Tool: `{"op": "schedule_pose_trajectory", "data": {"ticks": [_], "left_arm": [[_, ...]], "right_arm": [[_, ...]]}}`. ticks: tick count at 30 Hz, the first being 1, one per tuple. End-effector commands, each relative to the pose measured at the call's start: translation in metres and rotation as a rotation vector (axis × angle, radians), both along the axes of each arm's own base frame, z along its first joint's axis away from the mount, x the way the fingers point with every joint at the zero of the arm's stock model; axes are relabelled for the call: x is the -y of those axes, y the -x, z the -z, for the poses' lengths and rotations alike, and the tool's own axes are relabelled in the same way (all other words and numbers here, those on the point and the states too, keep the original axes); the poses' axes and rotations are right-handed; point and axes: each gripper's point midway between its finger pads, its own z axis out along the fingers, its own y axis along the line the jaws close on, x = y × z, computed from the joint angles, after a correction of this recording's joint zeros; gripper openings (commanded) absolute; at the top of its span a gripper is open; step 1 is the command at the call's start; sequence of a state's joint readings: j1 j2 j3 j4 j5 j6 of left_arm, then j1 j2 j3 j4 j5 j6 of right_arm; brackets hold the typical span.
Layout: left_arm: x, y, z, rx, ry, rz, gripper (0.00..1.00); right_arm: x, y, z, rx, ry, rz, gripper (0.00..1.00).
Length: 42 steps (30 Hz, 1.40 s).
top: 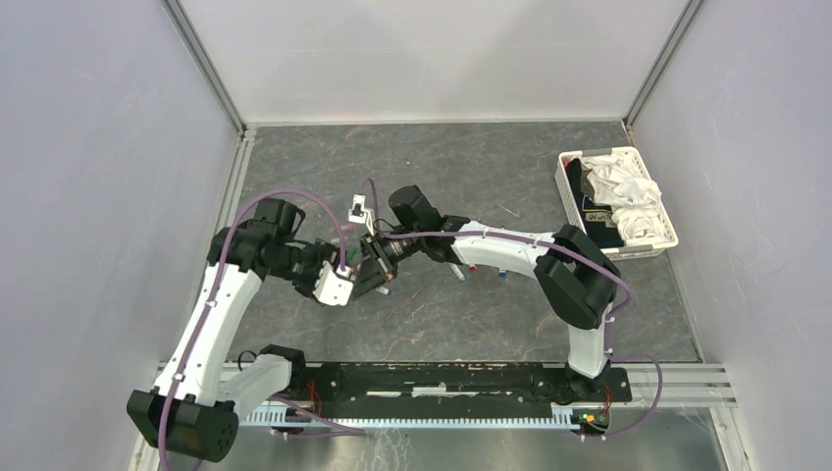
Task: Open the pen caps
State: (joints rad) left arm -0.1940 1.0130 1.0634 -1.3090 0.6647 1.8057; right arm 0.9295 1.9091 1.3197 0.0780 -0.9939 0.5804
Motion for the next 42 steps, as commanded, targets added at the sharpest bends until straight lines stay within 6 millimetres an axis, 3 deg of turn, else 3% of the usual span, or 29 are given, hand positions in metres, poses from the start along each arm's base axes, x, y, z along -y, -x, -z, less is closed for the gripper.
{"op": "schedule_pose_trajectory", "data": {"ticks": [1,8,16,21,26,30,33,36,37,38,40,42], "left_arm": [[0.004,0.001,-0.003,0.095,0.012,0.066,0.65],[0.006,-0.005,-0.004,0.154,0.002,0.093,0.41],[0.008,-0.004,-0.005,0.222,-0.005,0.140,0.23],[0.007,-0.003,-0.002,0.234,-0.016,0.151,0.03],[0.006,-0.003,-0.001,0.224,-0.021,0.142,0.02],[0.006,-0.002,0.001,0.212,-0.020,0.136,0.02],[0.006,-0.004,0.000,0.213,-0.019,0.126,0.02],[0.005,-0.004,0.002,0.204,-0.024,0.121,0.02],[0.006,-0.004,0.003,0.199,-0.017,0.122,0.02],[0.008,-0.003,0.003,0.194,-0.010,0.125,0.07],[0.010,-0.002,0.004,0.189,0.003,0.129,0.27],[0.011,-0.003,0.004,0.204,-0.002,0.136,0.31]], "right_arm": [[-0.009,-0.001,-0.025,0.002,-0.043,-0.022,0.00],[-0.012,-0.003,-0.022,-0.016,-0.029,-0.015,0.00],[-0.016,-0.007,-0.021,-0.030,-0.015,-0.007,0.00],[-0.022,-0.010,-0.025,-0.038,-0.023,0.003,0.22],[-0.029,-0.013,-0.031,-0.040,-0.035,0.005,0.33],[-0.033,-0.017,-0.034,-0.039,-0.048,0.015,0.32],[-0.034,-0.016,-0.032,-0.040,-0.044,0.012,0.24],[-0.034,-0.017,-0.031,-0.035,-0.040,0.013,0.03],[-0.035,-0.018,-0.033,-0.033,-0.042,0.016,0.00],[-0.037,-0.019,-0.035,-0.031,-0.043,0.018,0.00],[-0.043,-0.024,-0.036,-0.041,-0.043,0.026,0.00],[-0.048,-0.027,-0.037,-0.050,-0.041,0.023,0.00]]}}
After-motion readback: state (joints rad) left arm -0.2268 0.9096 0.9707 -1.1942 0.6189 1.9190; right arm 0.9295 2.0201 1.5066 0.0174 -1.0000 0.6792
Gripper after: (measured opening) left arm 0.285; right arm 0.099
